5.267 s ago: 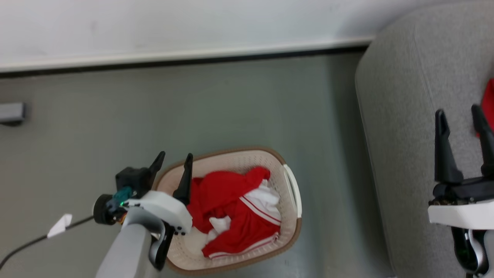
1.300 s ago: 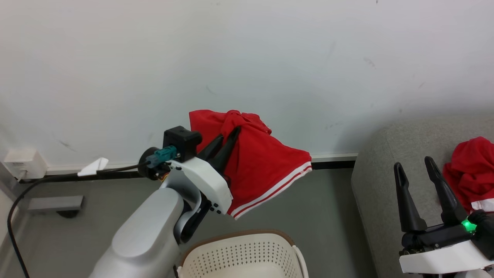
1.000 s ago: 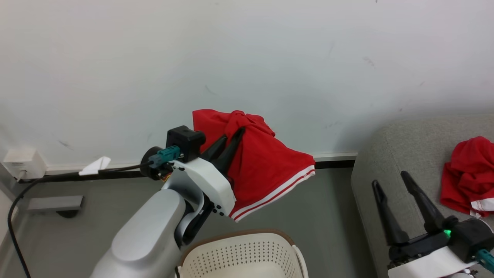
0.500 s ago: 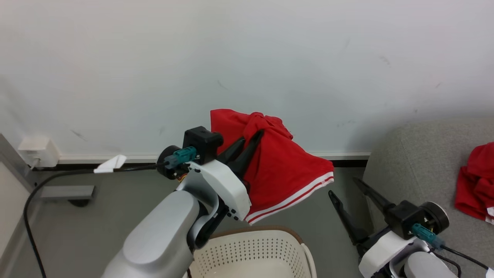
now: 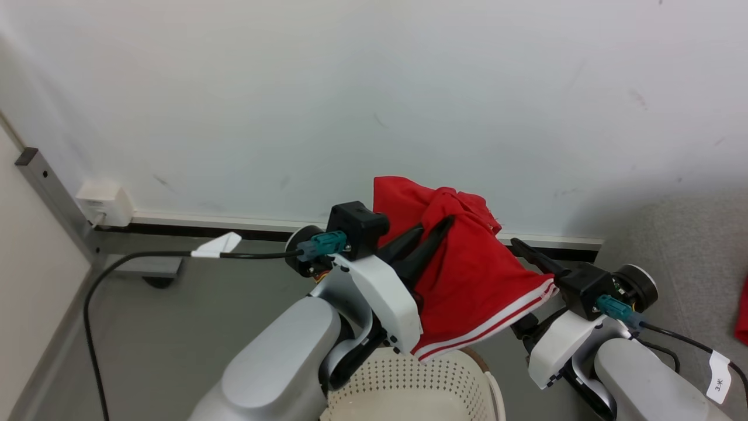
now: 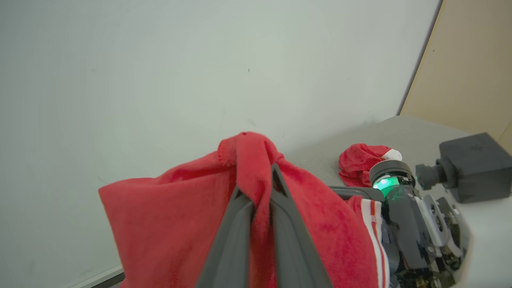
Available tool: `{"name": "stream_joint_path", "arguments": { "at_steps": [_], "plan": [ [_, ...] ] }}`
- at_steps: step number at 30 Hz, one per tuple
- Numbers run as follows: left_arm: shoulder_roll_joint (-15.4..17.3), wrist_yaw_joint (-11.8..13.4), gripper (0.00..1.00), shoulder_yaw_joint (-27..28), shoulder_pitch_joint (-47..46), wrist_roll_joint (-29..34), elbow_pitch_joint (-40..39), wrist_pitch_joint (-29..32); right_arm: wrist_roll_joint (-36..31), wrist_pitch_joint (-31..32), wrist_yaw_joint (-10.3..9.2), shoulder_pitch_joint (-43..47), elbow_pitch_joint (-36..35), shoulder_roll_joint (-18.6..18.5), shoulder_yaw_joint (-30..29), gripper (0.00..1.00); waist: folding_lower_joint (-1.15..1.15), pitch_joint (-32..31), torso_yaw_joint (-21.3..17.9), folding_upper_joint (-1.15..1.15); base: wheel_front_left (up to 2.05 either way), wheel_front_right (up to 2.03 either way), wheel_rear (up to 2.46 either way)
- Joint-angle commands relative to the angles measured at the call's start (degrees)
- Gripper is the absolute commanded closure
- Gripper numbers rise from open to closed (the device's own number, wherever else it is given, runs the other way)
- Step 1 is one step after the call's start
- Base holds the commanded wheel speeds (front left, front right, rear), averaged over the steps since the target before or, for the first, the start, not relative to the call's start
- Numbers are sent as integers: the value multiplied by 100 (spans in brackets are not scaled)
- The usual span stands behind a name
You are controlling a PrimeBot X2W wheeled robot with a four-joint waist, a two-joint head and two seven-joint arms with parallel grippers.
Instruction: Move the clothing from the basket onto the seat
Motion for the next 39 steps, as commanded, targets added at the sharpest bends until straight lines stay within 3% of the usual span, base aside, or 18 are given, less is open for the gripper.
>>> {"name": "stream_joint_path", "arguments": {
  "at_steps": [1,7,8,10,15,25,26,27,28,29,39],
  "plan": [
    [-22,-29,100,-32,-56,-33,22,-7,101,-16,-13,-101,7,-33,151,0,0,0,124,0,0,0,0],
    [-110,-75,100,-152,-26,-77,124,-5,381,-17,-13,-281,56,-82,487,0,0,-13,330,0,0,0,0],
    [-115,-71,100,-168,-13,-84,142,-5,437,-17,-13,-296,67,-68,523,15,0,-15,350,0,0,0,0],
    [-121,-78,100,-192,0,-100,172,-8,558,-17,-13,-320,60,-36,566,100,0,-17,381,0,0,0,0],
    [-82,-55,100,-192,2,-112,239,-30,743,-18,-13,-330,-10,-52,616,100,0,-27,391,0,0,0,0],
    [15,37,100,-130,61,-175,375,-116,1077,-18,-13,-31,-421,-129,169,100,0,-27,167,0,0,0,0],
    [27,48,83,-127,71,-175,398,-115,1114,-18,-13,9,-473,-129,114,100,0,-28,136,0,0,0,0],
    [36,59,58,-131,81,-174,422,-125,1162,-18,-13,49,-538,-129,57,100,0,-31,106,0,0,0,0],
    [45,61,22,-142,93,-172,441,-123,1204,-18,-13,86,-596,-134,-2,100,0,-33,73,0,0,0,0],
    [50,63,0,-150,104,-174,455,-127,1228,-18,-13,118,-659,-148,-59,100,0,-36,38,0,0,0,0],
    [97,53,0,-220,208,-186,438,-226,1389,-18,-13,444,-1332,-227,-960,100,0,-52,-372,0,0,0,0]
  ]
}}
